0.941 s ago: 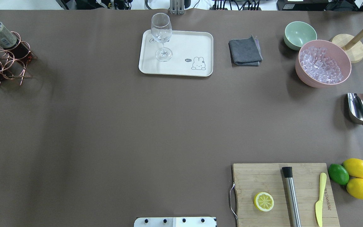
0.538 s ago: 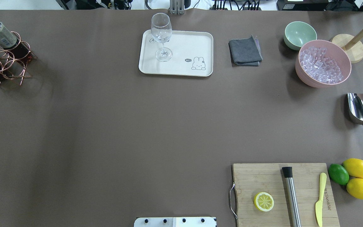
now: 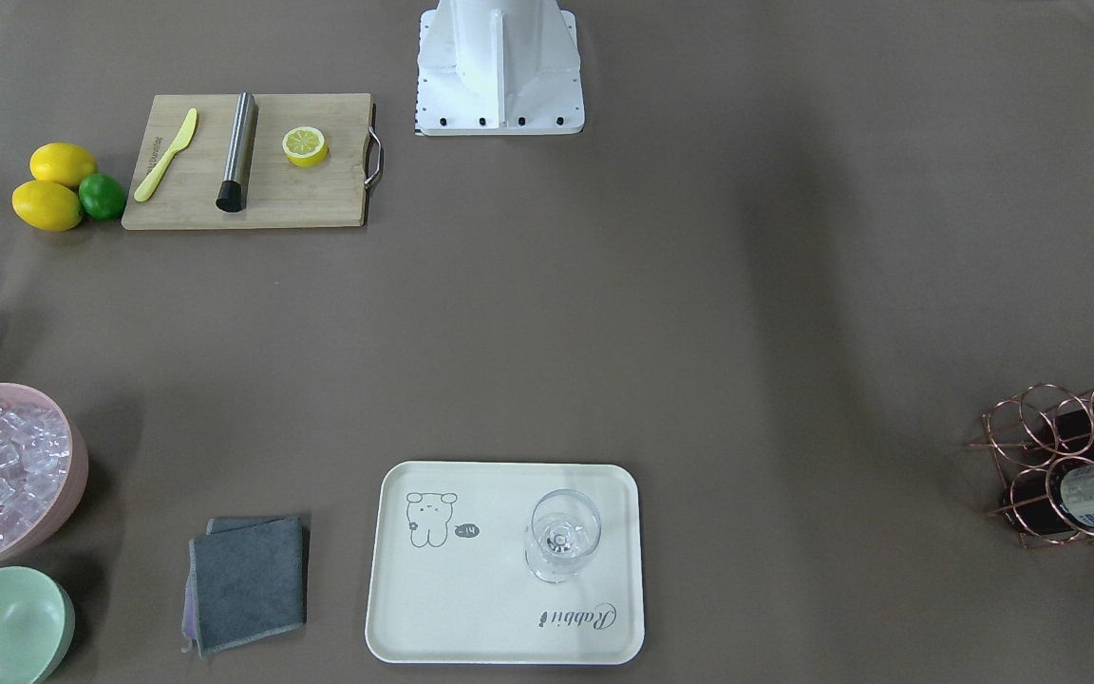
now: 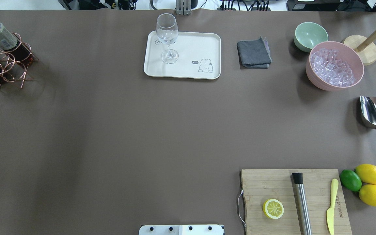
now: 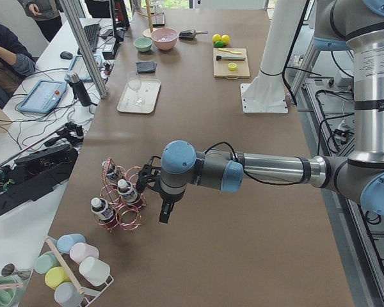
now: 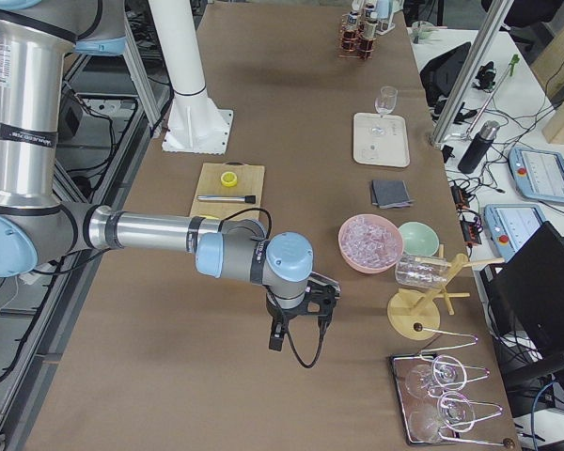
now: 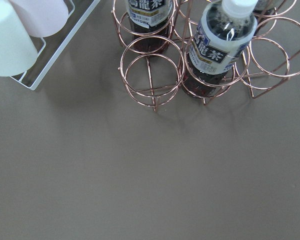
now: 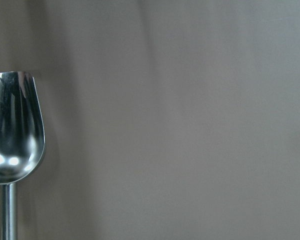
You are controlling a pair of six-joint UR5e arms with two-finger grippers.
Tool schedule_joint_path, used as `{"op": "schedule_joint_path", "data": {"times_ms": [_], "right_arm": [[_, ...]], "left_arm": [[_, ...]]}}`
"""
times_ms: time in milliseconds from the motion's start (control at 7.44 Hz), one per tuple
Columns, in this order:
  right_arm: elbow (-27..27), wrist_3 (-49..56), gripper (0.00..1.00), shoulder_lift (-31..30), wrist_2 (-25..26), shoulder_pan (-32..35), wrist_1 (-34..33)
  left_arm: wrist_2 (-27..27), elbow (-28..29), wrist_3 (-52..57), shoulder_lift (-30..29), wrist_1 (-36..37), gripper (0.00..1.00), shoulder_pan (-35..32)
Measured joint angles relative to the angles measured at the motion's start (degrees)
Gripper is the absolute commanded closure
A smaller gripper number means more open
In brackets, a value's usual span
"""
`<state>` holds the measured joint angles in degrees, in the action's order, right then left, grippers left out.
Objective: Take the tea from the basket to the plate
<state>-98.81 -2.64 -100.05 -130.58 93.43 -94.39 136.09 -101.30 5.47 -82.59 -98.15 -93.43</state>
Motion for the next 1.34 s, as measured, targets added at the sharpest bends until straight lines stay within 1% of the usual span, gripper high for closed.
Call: {"op": "schedule_joint_path", "data": {"times_ms": [403, 941, 1075, 1344], "right_arm": [[-0.4, -0.1, 0.0, 0.1, 0.1, 0.2, 0.0], [-0.8, 0.1, 0.0, 0.5, -0.4, 0.4, -0.2], [-0.6, 0.3, 0.0, 0.5, -0.5, 0.5, -0.1], [-1.2, 0.1, 0.0, 0.6, -0.6, 0.5, -0.1]], "left_arm": [[-1.6, -0.7, 16.9, -1.5, 0.2, 0.03, -0.3], [-2.8, -1.1, 40.4, -5.6, 0.5, 0.03, -3.5], [-2.9, 0.6, 46.2, -7.9, 0.6, 0.03, -3.6], [-2.7, 6.2, 55.4, -15.3, 2.6, 0.03, -3.3]]}}
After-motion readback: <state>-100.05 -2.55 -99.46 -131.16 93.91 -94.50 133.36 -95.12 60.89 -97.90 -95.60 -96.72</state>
